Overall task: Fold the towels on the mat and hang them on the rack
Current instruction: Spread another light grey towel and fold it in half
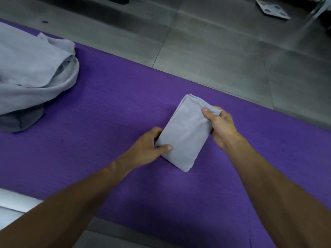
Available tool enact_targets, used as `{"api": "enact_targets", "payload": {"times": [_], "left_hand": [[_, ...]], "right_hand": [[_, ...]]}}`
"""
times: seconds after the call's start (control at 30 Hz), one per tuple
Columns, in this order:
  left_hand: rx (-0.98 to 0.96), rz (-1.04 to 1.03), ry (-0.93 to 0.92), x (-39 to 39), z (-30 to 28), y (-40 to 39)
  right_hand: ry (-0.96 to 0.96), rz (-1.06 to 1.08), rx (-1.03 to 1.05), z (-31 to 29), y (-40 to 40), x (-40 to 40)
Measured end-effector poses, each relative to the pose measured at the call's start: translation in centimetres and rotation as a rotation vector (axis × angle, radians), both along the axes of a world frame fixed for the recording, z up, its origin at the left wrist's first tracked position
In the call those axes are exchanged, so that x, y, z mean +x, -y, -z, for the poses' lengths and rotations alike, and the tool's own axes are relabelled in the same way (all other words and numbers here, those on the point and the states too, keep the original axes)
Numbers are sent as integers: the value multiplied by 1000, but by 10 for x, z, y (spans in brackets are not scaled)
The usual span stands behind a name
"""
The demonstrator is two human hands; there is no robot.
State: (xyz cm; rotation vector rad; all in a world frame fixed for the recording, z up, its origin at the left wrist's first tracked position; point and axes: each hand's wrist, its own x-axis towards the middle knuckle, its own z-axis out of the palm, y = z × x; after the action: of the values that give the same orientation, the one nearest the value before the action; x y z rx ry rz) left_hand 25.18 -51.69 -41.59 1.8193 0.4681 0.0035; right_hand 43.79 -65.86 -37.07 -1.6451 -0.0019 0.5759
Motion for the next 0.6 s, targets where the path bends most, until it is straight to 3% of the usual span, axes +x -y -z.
{"api": "enact_targets", "payload": {"times": [0.17, 0.27, 0.37, 0.43, 0.47, 0.53, 0.6], "left_hand": [[224, -19, -102, 20, 7, 8], [466, -99, -141, 25, 13, 21], [923, 107, 264, 20, 17, 24], [1009, 382, 403, 13, 29, 23], [1008, 438, 373, 11, 32, 24], [981, 443, 313, 10, 34, 25], [983, 427, 293, 7, 36, 29]], "right_hand": [[149, 44, -132, 30, 2, 20], [272, 3, -346, 50, 8, 28], [333, -105, -565, 58, 13, 36], [340, -154, -709, 52, 10, 41], [426, -168, -809, 48, 9, 42], [822, -240, -849, 41, 5, 35], [1102, -593, -601, 39, -4, 16]]}}
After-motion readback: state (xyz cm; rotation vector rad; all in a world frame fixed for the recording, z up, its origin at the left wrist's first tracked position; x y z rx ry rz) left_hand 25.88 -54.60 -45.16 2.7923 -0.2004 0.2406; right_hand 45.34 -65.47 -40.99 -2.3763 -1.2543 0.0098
